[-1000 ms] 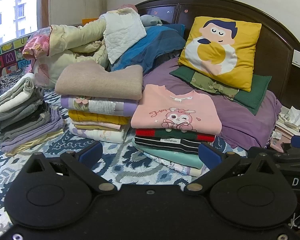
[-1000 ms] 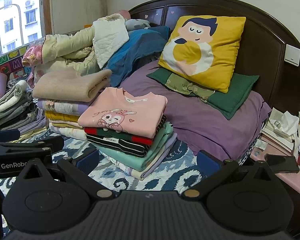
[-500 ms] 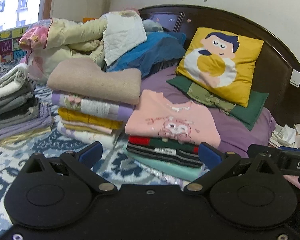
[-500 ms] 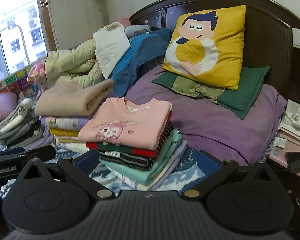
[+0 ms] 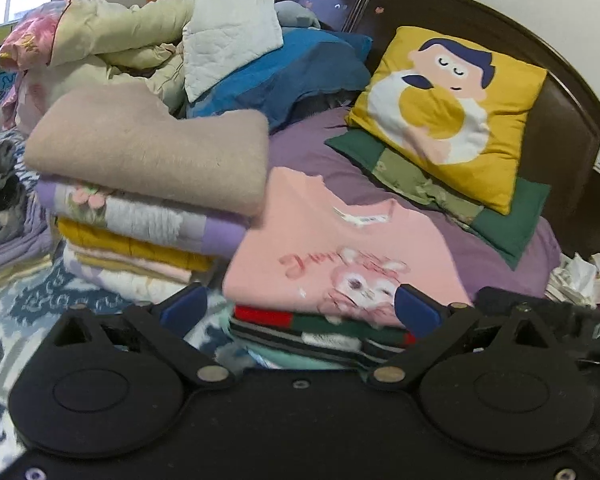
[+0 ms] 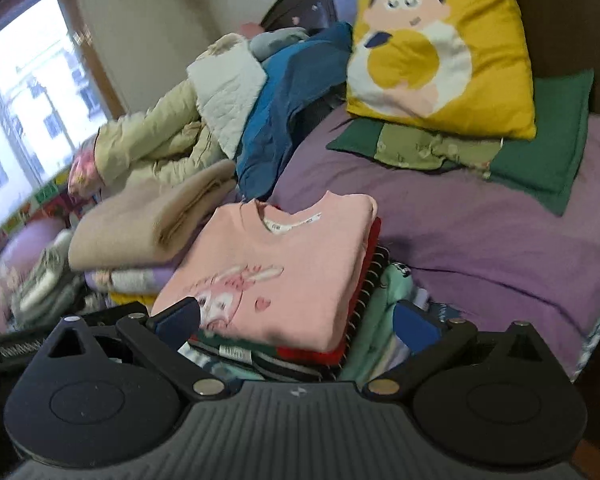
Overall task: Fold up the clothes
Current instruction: 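Grasp the pink sweatshirt's shoulders with both grippers and lift it off the stack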
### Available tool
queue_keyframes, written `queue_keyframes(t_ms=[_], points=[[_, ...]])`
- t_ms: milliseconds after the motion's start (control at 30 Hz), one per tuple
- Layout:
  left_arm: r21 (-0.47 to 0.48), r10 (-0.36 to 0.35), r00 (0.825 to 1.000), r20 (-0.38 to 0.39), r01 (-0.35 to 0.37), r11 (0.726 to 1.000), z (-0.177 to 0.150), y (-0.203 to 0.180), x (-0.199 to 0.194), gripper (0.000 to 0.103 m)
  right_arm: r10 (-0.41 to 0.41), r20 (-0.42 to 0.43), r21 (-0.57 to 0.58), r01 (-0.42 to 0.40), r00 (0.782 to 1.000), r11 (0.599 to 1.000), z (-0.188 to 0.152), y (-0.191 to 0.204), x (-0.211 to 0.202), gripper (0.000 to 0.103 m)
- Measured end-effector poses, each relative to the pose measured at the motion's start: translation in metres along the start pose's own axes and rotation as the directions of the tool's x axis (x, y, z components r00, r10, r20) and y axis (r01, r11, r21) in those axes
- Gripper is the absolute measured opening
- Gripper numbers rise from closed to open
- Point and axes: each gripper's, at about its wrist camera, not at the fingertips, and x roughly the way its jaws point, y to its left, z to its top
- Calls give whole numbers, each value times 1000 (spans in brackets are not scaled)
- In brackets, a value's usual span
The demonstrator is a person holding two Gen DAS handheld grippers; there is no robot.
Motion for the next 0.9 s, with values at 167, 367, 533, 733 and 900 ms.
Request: queue_keyframes(t_ms=[167, 367, 533, 733, 900], points=[[-13, -24, 999, -24, 24, 1000, 10, 20, 32, 73, 14, -24, 28, -13, 1000, 1000, 4, -10, 30, 83], [-73, -60, 995, -74, 54, 996, 11, 38, 60, 69, 21, -49, 58, -19, 999, 998, -1, -17, 54, 67], [-116, -90, 993, -75, 80, 990, 10, 41, 63, 55, 31, -33, 52, -29, 999, 998, -4, -15, 56, 56], [8, -10, 999, -34, 11, 1000, 11, 26, 49, 8, 35, -17, 9, -35, 999, 999, 1, -12, 45, 28], [10, -58, 998, 9, 58, 998, 14, 20, 20, 6, 56, -5, -2, -56, 998, 998, 6, -11, 32, 21]])
